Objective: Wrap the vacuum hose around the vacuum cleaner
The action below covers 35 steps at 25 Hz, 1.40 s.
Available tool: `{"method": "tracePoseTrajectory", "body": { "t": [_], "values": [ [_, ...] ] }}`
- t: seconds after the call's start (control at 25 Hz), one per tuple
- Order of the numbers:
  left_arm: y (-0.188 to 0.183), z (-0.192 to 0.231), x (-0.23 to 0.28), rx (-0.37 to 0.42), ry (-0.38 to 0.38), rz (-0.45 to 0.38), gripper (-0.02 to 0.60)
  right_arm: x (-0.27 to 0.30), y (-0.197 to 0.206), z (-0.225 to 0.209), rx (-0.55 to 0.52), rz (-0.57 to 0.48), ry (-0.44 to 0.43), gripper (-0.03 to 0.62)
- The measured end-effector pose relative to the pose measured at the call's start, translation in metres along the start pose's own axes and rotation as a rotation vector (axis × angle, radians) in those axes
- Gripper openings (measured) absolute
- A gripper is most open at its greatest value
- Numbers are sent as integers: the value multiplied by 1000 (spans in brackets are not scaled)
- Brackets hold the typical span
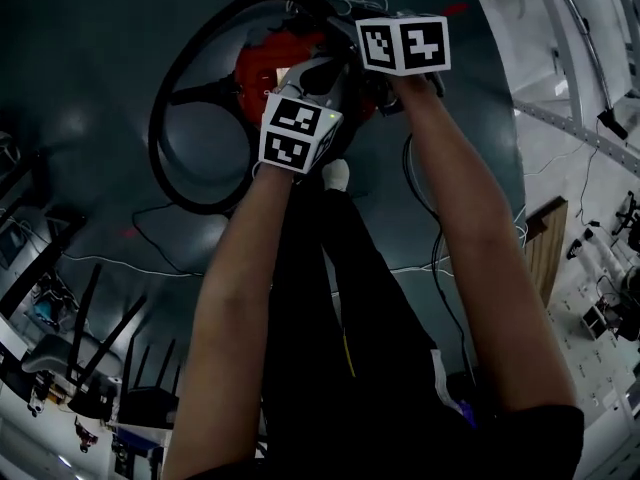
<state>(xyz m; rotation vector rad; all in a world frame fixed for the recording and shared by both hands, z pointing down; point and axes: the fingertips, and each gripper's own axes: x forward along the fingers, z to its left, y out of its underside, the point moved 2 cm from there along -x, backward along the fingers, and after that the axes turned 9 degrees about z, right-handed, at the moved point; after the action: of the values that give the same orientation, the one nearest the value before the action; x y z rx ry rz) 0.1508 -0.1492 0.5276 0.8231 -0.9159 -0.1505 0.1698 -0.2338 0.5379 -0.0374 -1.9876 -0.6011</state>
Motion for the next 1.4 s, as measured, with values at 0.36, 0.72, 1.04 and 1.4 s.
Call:
{"method": "tracePoseTrajectory", "body": {
  "t": [0.36,0.72,1.04,1.4],
  "values": [
    [5,6,-2,-62,58,-14,11,51,4,1,-110,220,65,199],
    [8,3,-6,-113,94,-7,20,43,7,-2,-66,186,124,172],
    [30,-15,-18,-131,89,2,74,-5,41,-46,43,83,233,156],
    [31,-33,-30,-133,22,-35,122,-47,71,-56,285,-81,210,152]
  ]
}}
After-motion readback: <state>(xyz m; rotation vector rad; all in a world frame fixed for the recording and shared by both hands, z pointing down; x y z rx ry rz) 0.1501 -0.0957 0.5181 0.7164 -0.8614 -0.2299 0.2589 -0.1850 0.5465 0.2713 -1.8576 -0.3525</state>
